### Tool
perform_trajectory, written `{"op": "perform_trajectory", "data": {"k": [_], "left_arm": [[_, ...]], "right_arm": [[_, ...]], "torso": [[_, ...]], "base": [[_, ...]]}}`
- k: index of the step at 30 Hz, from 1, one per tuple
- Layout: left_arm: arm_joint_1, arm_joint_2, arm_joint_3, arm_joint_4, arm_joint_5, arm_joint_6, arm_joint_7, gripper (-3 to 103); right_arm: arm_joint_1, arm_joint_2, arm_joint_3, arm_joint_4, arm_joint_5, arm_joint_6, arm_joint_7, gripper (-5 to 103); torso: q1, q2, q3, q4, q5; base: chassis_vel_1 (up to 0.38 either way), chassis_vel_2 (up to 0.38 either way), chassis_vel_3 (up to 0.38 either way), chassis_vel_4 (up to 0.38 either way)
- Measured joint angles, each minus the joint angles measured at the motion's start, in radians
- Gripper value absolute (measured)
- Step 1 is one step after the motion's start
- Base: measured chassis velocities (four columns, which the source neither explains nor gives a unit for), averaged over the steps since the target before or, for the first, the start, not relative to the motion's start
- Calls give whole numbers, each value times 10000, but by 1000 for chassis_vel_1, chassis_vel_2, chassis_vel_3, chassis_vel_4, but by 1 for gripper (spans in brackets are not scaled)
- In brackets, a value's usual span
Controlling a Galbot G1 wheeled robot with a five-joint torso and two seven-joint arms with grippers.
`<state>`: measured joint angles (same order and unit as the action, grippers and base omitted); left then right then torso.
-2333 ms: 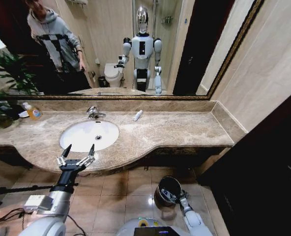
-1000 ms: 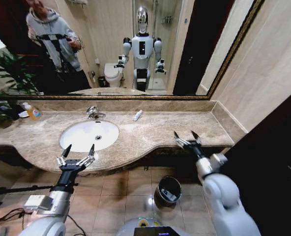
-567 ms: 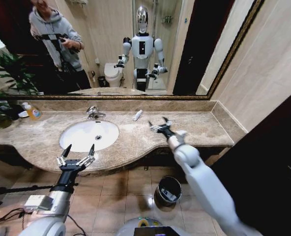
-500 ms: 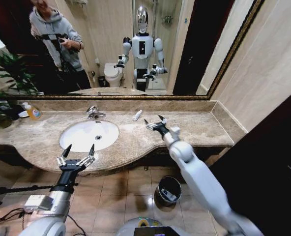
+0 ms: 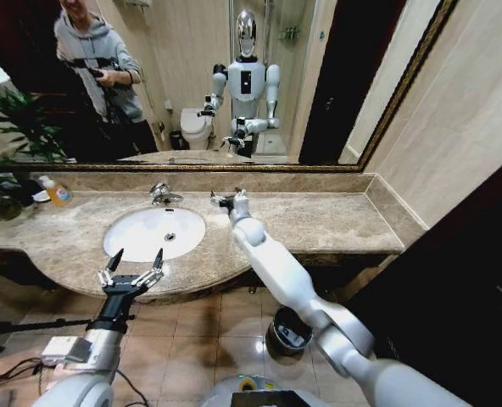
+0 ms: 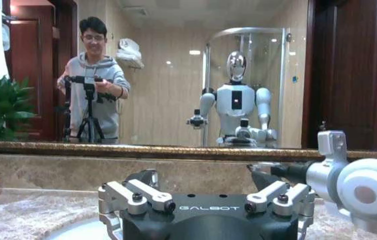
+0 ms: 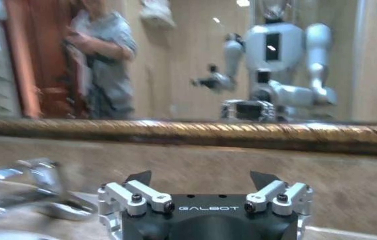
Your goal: Pick up the trash from the sink and place it in the trash bin.
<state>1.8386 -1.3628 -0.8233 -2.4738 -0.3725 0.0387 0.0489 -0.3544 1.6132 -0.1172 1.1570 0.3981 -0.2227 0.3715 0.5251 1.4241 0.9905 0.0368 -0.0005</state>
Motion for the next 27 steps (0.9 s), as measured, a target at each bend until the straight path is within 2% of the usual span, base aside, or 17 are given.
{"op": "perform_trajectory", "data": {"k": [4,6,10,27], "left_arm": [[0,0,0,-1,0,0,0,100],[-1,0,0,0,0,0,-1,100],[0,0,0,0,0,0,-1,100],[-1,-1,0,-1,0,0,-1,100]], "right_arm": [[405,12,13,-1082,-20,355,258,94],[672,2,142,-2105,-357,716,287,94],[718,-15,292,-2656,-587,871,287,94],[271,-46,-130,-2442,-523,750,361,94]], "torso": [[0,0,0,-2,4],[0,0,0,0,6],[1,0,0,-3,6],[0,0,-1,-1,5]], "base": [[0,0,0,0],[0,0,0,0],[0,0,0,0],[0,0,0,0]]}}
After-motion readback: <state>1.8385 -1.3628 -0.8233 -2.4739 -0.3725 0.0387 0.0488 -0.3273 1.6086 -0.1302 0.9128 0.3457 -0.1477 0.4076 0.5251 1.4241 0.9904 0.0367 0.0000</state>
